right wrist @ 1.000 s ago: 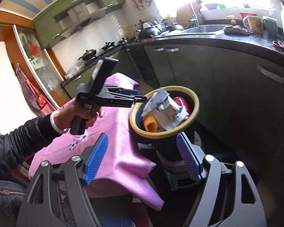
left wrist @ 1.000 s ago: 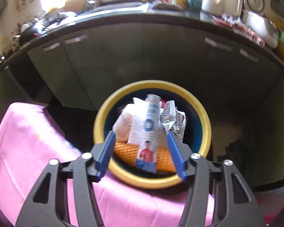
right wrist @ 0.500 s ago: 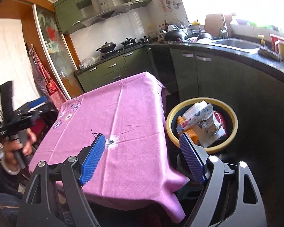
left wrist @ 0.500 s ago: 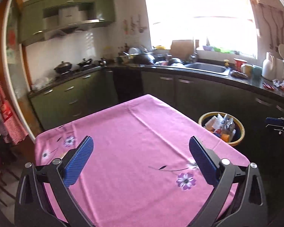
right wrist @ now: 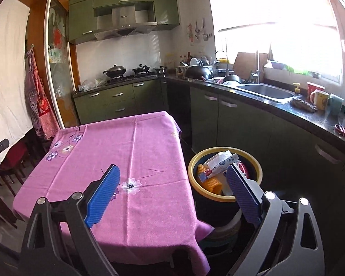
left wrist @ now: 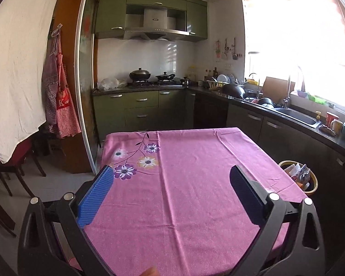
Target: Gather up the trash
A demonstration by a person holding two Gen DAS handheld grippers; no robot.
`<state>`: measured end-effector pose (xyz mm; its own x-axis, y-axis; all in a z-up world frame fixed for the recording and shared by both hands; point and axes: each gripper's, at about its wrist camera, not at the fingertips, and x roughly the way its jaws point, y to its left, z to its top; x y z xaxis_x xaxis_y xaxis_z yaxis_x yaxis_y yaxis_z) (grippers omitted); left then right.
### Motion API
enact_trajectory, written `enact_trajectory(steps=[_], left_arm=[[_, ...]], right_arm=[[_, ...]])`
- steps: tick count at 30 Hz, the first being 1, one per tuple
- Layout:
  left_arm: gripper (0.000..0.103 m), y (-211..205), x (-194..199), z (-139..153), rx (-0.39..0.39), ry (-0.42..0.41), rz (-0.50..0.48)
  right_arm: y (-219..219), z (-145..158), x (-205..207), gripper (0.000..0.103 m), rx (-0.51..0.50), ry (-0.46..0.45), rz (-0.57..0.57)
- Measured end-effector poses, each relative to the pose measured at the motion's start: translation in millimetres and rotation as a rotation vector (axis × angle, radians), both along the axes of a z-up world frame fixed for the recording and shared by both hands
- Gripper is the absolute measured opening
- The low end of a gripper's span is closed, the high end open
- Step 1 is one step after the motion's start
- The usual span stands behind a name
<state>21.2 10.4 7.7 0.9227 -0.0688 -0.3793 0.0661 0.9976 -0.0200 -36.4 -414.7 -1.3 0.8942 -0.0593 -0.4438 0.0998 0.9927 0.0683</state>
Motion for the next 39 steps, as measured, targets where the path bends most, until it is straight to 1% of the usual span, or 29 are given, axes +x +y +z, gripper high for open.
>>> enact_trajectory(steps=[3,5,14,39], left_arm=[[0.096,4.6,-1.9,-1.7,-0.034,0.01,-0.004],[0.096,5.2,-1.8,-2.6,-0.04,0.017,-0.001],[0.096,2.1,-6.0,-2.3,-0.021,0.004,0.003],[0.096,-4.3,-4.2,-5.4,-0.013,0.016,-0.021]], right_arm=[[4.0,2.7,-7.1,0.095,-0.013,-0.012,-0.01],[1.9,2.0,-8.6,0.095,-0.016,-0.014,-0.013],[-2.9,1.1,-8.7,0.095,-0.015,-0.012,-0.021],[-3.0,-4.1,-2.0,0.095,-0.005,-0.002,0.006]])
